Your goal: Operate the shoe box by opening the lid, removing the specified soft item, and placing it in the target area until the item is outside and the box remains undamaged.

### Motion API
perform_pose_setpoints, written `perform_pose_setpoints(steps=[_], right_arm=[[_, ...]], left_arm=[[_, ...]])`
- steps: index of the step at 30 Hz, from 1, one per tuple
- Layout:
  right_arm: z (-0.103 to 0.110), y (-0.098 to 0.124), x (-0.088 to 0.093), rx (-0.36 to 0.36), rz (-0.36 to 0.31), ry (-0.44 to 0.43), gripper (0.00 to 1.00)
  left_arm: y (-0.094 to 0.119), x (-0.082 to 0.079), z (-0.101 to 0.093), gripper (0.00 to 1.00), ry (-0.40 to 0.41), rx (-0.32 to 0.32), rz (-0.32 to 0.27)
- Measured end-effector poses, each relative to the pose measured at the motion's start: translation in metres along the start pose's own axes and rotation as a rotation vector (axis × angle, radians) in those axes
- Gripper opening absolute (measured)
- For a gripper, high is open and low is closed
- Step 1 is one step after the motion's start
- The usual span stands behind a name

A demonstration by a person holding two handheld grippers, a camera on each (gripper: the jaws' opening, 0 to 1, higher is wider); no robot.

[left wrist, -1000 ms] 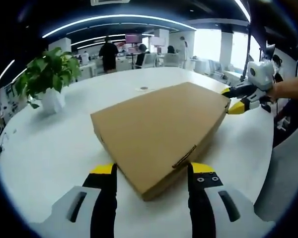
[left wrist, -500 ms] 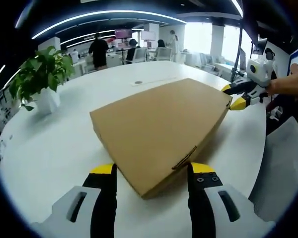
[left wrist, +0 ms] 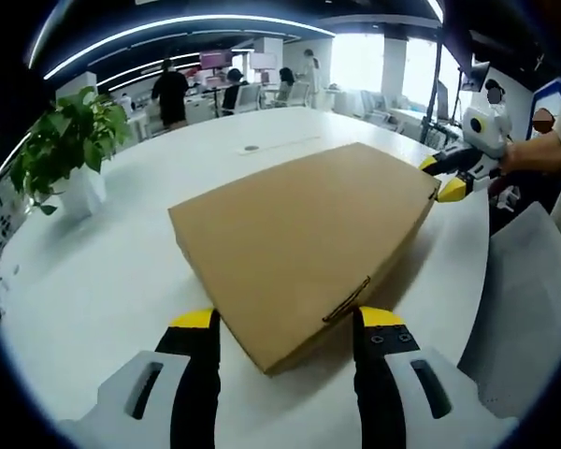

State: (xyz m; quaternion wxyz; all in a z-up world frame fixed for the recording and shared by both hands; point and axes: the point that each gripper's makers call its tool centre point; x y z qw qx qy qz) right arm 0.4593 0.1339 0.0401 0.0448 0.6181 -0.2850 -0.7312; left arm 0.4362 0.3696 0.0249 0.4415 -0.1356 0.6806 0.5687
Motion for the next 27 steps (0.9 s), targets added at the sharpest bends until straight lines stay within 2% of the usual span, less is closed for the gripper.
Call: perform_pose_setpoints(steps=[13, 27], right_arm=[[0.024, 0.0, 0.001, -0.008, -0.019, -0.035, 0.29], [0.031, 0.002, 0.0, -0.005, -0.036, -0.048, 0.31]], left_arm=[[0.015, 0.012, 0.0, 0.56, -0.006, 0.013, 0.024], [0.029, 0.016, -0.014, 0.55, 0.013, 0.013, 0.045]])
Point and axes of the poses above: the point that each gripper's makers call its tool centre point, and the gripper's own axes: y roughly backward along the fingers, z roughly to its left, x roughly out of its underside, and after that the axes turned 6 degrees about -x, right-handed
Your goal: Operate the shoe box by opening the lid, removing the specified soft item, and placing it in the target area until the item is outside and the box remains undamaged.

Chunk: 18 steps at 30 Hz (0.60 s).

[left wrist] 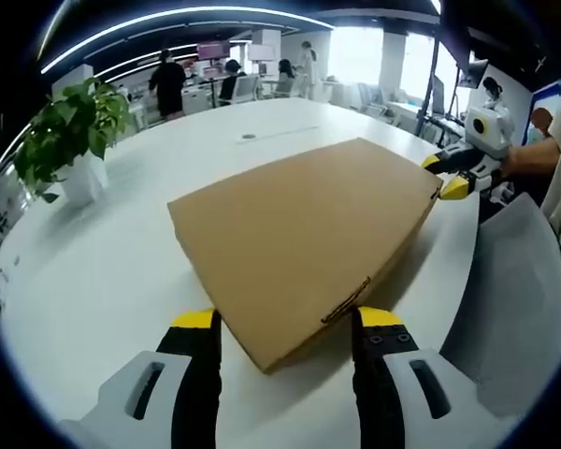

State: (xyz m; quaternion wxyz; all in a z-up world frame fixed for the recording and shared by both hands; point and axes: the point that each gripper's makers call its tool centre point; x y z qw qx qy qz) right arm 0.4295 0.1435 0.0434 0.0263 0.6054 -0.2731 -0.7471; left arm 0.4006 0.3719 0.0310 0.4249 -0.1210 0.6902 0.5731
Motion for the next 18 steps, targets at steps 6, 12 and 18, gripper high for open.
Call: perform_pose_setpoints(steps=[6, 12, 18], right_arm=[[0.0009, 0.0003, -0.0002, 0.007, 0.0, 0.004, 0.31], [0.0017, 0.0009, -0.0015, 0.009, 0.003, 0.021, 0.32], [0.0057, 0.0002, -0.0016, 0.003, 0.002, 0.025, 0.37]], left_arm=[[-0.0001, -0.0006, -0.0004, 0.56, 0.004, -0.009, -0.007], [-0.0005, -0.0014, -0.0001, 0.57, 0.007, -0.009, 0.008], [-0.0002, -0.0021, 0.0, 0.59, 0.015, -0.01, 0.014]])
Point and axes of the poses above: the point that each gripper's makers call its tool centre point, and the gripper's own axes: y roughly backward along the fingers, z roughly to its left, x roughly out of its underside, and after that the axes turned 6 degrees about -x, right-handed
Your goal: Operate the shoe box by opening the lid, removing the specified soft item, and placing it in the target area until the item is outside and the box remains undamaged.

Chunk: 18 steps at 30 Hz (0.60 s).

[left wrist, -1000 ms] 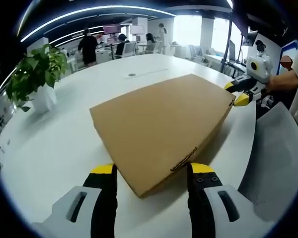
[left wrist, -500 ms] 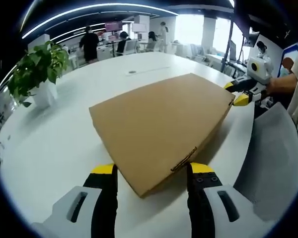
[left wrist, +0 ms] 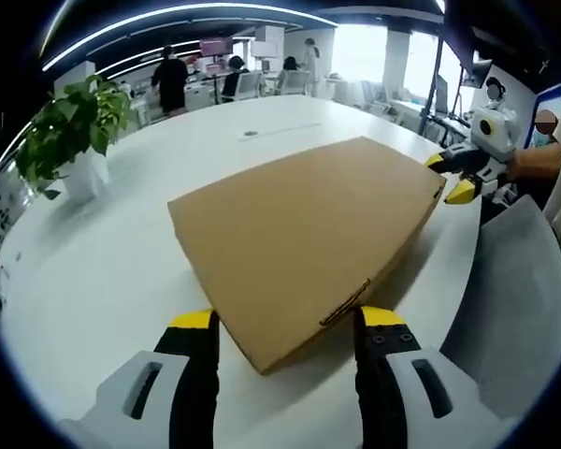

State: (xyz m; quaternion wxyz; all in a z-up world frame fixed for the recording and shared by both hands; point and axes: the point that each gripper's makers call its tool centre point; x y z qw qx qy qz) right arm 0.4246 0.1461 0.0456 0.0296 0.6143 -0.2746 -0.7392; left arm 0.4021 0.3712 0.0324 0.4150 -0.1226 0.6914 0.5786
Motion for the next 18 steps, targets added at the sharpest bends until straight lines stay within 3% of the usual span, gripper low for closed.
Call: perform_pose_setpoints(steps=[4, 18], right_arm=[[0.0, 0.001, -0.003, 0.008, -0.01, -0.006, 0.37], [0.004, 0.01, -0.023, -0.004, -0.062, -0.022, 0.42]], left_arm=[[0.002, -0.003, -0.001, 0.61, 0.037, 0.01, -0.013], [0.017, -0.017, -0.003, 0.67, 0.04, 0.046, -0.028]])
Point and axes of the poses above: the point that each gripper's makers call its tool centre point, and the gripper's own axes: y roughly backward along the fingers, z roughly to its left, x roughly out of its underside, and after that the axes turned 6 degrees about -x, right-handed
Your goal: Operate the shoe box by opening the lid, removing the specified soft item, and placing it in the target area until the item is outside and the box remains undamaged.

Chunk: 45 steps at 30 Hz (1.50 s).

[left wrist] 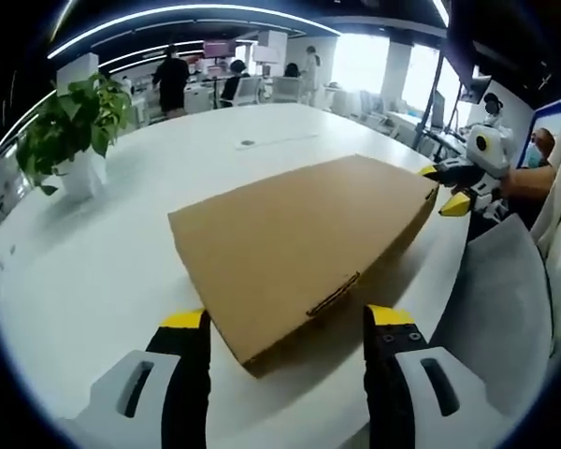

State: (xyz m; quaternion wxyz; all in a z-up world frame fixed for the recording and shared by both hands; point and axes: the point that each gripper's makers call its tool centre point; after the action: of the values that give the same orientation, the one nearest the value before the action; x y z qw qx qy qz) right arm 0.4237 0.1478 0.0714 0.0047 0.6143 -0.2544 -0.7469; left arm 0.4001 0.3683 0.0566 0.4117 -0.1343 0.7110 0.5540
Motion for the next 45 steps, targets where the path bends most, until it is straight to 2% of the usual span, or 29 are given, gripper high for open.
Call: perform_pose_setpoints(steps=[11, 18, 24, 28, 35, 42, 45], right_arm=[[0.003, 0.007, -0.024, -0.005, -0.032, 0.049, 0.47], [-0.002, 0.01, -0.04, 0.008, -0.056, 0.074, 0.48], [-0.01, 0.01, -0.056, 0.029, -0.081, 0.1, 0.47], [-0.015, 0.009, -0.062, 0.037, -0.086, 0.114, 0.46], [-0.023, 0.009, -0.073, 0.05, -0.098, 0.122, 0.44], [-0.033, 0.006, -0.084, 0.064, -0.106, 0.143, 0.43], [-0.037, 0.005, -0.088, 0.07, -0.111, 0.144, 0.43]], left_arm=[[0.015, -0.02, -0.001, 0.67, 0.016, -0.009, -0.064], [0.022, -0.033, 0.002, 0.65, -0.008, -0.033, -0.087], [0.028, -0.05, 0.014, 0.55, 0.005, -0.083, -0.154], [0.029, -0.057, 0.02, 0.5, 0.005, -0.111, -0.178], [0.031, -0.07, 0.038, 0.34, 0.032, -0.173, -0.227], [0.029, -0.083, 0.053, 0.25, 0.007, -0.221, -0.243], [0.029, -0.089, 0.06, 0.21, 0.029, -0.238, -0.251]])
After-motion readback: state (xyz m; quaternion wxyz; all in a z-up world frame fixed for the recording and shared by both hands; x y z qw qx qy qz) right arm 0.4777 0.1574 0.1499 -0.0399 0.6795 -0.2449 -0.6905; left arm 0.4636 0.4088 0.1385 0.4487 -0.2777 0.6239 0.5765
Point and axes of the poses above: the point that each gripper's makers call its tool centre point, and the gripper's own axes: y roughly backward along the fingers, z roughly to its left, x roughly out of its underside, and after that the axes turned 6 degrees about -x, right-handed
